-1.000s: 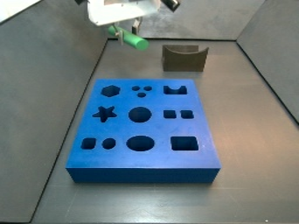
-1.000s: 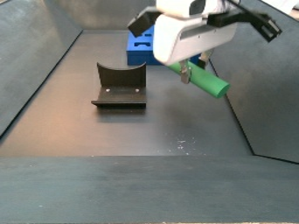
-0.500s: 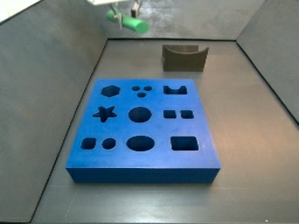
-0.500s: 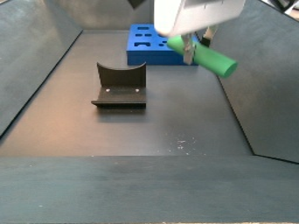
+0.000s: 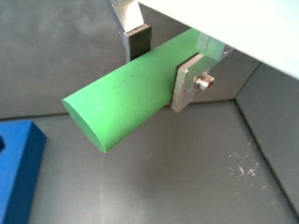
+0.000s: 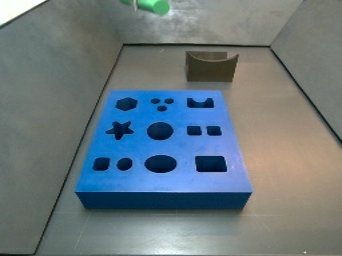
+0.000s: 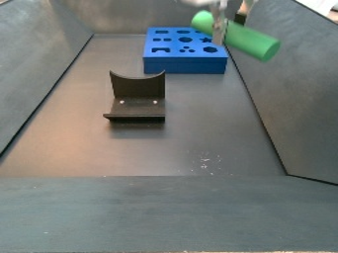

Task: Pick up the oval object. Move up. Place the oval object on the fixture. Regrasp the oval object. Move to above the board. Insert the oval object.
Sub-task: Place the oval object on the fixture.

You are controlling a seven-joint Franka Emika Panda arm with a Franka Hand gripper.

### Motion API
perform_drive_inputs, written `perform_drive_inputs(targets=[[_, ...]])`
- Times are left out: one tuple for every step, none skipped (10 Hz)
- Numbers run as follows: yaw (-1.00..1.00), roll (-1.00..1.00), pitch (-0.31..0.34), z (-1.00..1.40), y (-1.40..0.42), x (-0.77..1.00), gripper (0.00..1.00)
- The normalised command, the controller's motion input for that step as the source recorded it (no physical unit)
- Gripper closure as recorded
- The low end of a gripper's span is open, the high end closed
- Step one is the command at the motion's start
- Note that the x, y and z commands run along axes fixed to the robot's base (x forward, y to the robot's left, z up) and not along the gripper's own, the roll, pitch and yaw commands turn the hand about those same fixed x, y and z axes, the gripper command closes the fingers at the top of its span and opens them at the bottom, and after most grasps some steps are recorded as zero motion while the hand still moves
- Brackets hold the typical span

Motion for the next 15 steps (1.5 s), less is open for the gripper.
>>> perform_drive_inputs(targets=[[-1.0,-0.06,0.103,-0.08,-0.26,1.0,1.0],[-1.0,-0.06,0.108,-0.1,-0.26,1.0,1.0],[-1.0,-0.07,0.118,-0.09,-0.22,1.0,1.0],[-1.0,-0.09,0.129,-0.08,-0.21,1.0,1.0],[-1.0,-0.11,0.146,-0.08,-0.19,1.0,1.0],[-1.0,-0.13,0.17,-0.07,-0.18,1.0,1.0],[-1.0,-0.17,0.203,-0.06,-0.16,1.0,1.0],[-0.95,-0.22,0.249,-0.06,-0.14,1.0,1.0],[-0.7,-0.22,0.225,-0.05,-0.13,1.0,1.0],[-0.47,-0.21,0.192,-0.05,-0.12,1.0,1.0],[-0.31,-0.2,0.17,-0.04,-0.11,1.0,1.0],[-0.2,-0.2,0.15,-0.04,-0.1,1.0,1.0],[-0.11,-0.18,0.14,-0.04,-0.08,1.0,1.0],[-0.07,-0.17,0.138,-0.03,-0.07,1.0,1.0],[-0.05,-0.18,0.138,-0.03,-0.06,1.0,1.0]])
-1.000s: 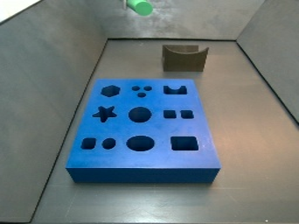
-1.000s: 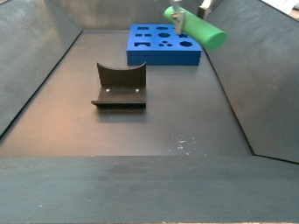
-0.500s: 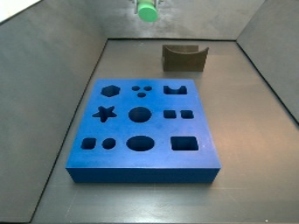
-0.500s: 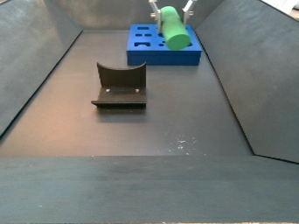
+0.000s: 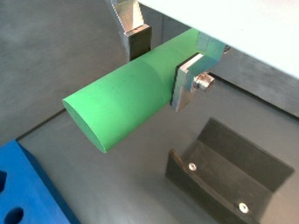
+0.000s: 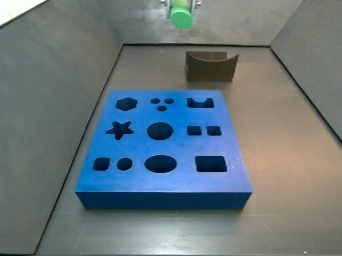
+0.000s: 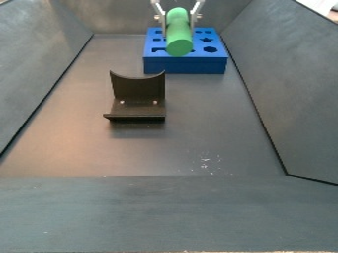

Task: Pick up the oval object. Move up. Place the oval object on the fixture. Regrasp the oval object. Move to above the board. Insert the oval object.
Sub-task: Place the oval object on the fixture.

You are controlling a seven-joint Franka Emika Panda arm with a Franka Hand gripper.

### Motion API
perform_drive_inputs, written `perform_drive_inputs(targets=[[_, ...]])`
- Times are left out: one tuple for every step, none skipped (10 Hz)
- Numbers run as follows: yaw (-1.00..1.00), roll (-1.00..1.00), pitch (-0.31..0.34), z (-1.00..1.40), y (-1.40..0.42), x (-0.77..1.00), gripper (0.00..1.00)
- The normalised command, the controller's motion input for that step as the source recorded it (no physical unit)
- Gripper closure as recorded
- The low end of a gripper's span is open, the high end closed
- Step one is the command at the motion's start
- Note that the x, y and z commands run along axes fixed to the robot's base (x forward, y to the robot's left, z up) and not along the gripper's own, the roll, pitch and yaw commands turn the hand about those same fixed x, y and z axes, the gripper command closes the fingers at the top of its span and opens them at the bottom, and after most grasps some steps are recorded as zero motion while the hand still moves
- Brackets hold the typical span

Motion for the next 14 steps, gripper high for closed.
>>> perform_drive_inputs(targets=[[-0.02,-1.0,-0.116,0.25,0.33,1.0,1.0],[-0.03,-1.0,-0.106,0.27,0.37,1.0,1.0],[-0.03,-1.0,-0.083,0.2,0.31,1.0,1.0],[-0.02,-1.0,-0.061,0.12,0.2,0.94,1.0],[-0.02,-1.0,-0.037,0.06,0.12,0.85,1.0],[-0.03,-1.0,-0.016,0.03,0.09,0.78,1.0],[-0.03,-1.0,-0.005,0.02,0.08,0.73,1.0],[-0.04,-1.0,0.026,0.0,0.06,0.61,1.0],[-0.04,-1.0,0.037,-0.01,0.06,0.57,1.0],[-0.05,-1.0,0.058,-0.01,0.05,0.47,1.0],[-0.06,-1.0,0.072,-0.01,0.05,0.42,1.0],[-0.07,-0.76,0.08,-0.02,0.05,0.3,1.0],[-0.08,-0.6,0.079,-0.02,0.05,0.23,1.0],[-0.09,-0.44,0.075,-0.02,0.05,0.16,1.0]])
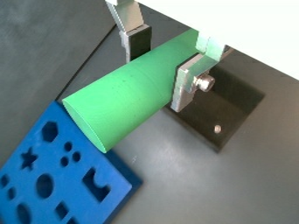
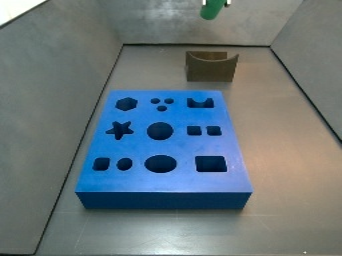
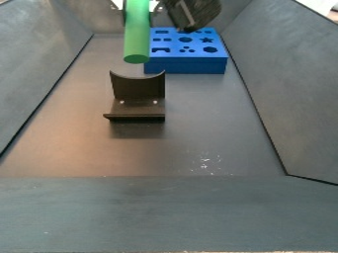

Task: Pick up the oval object. Move up. Place the oval object on the fixture. Regrasp the oval object. Move to above the board. Insert the oval object.
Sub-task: Place the oval object on the fixture.

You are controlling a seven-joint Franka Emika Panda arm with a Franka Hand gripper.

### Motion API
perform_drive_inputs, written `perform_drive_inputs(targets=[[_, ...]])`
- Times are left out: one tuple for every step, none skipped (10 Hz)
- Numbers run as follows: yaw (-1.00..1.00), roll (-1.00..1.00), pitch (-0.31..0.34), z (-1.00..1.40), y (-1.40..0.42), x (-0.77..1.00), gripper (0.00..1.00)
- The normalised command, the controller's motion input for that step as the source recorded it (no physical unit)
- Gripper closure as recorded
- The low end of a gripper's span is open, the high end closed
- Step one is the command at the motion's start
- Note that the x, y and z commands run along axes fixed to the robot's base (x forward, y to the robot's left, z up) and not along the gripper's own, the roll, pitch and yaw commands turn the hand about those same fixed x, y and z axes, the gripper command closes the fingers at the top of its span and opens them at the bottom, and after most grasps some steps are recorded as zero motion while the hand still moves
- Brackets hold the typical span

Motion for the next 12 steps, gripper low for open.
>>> perform_drive_inputs(targets=[[-0.09,-0.33,0.076,-0.02,0.05,0.11,1.0],[0.07,-1.0,0.22,-1.0,0.13,0.12,1.0],[0.06,-1.0,0.215,-1.0,0.13,0.12,1.0],[-0.02,-0.91,0.247,-1.0,0.14,0.14,1.0],[-0.07,-0.76,0.256,-1.0,0.14,0.15,1.0],[-0.14,-0.56,0.227,-1.0,0.14,0.16,1.0],[-0.17,-0.45,0.206,-1.0,0.14,0.17,1.0],[-0.2,-0.28,0.154,-1.0,0.14,0.18,1.0],[-0.21,-0.21,0.104,-1.0,0.14,0.18,1.0],[-0.21,-0.19,0.05,-0.83,0.12,0.16,1.0],[-0.2,-0.18,0.02,-0.63,0.1,0.13,1.0],[-0.18,-0.15,-0.007,-0.47,0.1,0.12,1.0]])
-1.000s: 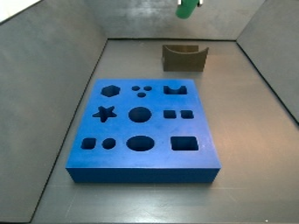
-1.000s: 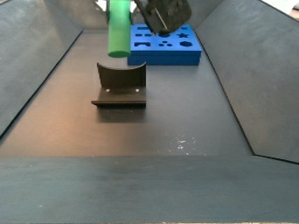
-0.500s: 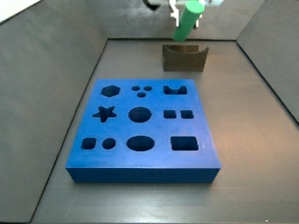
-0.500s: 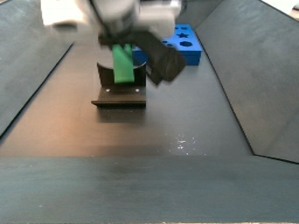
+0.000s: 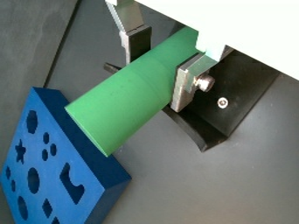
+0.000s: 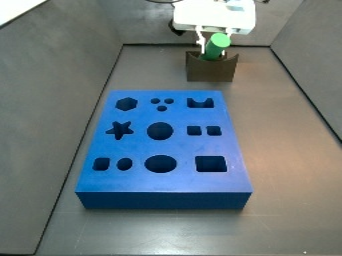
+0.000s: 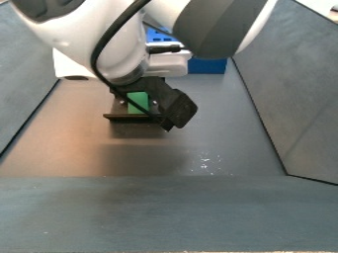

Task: Pick up the oval object. Move up. Place the oval object on the fixture. Regrasp the oval object. Move to above the board. Insert the oval object.
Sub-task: Place the oval object on the fixture, then regrasp the oval object.

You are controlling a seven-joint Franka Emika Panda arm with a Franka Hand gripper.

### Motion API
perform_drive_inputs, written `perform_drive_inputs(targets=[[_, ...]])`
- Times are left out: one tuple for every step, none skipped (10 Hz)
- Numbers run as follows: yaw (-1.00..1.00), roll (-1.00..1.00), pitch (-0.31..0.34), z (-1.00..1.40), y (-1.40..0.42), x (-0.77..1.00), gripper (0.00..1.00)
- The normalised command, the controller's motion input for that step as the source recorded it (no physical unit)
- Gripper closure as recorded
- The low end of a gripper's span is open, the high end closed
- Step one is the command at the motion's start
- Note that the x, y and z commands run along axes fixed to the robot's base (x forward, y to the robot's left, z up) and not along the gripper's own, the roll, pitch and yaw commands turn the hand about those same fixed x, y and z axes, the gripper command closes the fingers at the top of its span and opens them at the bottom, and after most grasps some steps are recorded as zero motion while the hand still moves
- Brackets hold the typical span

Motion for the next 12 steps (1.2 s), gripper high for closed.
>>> perform_drive_inputs(targets=[[-0.16,-0.12,-0.036,-0.42,0.13,0.09,1.0],[-0.12,-0.11,-0.052,-0.39,0.14,0.08,1.0],[-0.09,-0.11,-0.053,-0.39,0.14,0.08,1.0],[-0.07,-0.11,-0.054,-0.39,0.14,0.08,1.0],[0.0,0.0,0.0,0.0,0.0,0.0,0.0],[0.02,0.0,0.02,1.0,0.0,0.0,0.0],[0.03,0.0,0.022,1.0,0.01,-0.01,0.0],[0.02,0.03,0.038,1.0,0.01,-0.03,0.0],[0.02,0.04,0.044,1.0,0.0,-0.03,0.0],[0.01,0.05,0.06,1.0,0.0,-0.03,0.0],[0.0,0.06,0.07,0.89,0.0,-0.04,0.0],[-0.01,0.06,0.081,0.66,0.0,-0.03,0.0]])
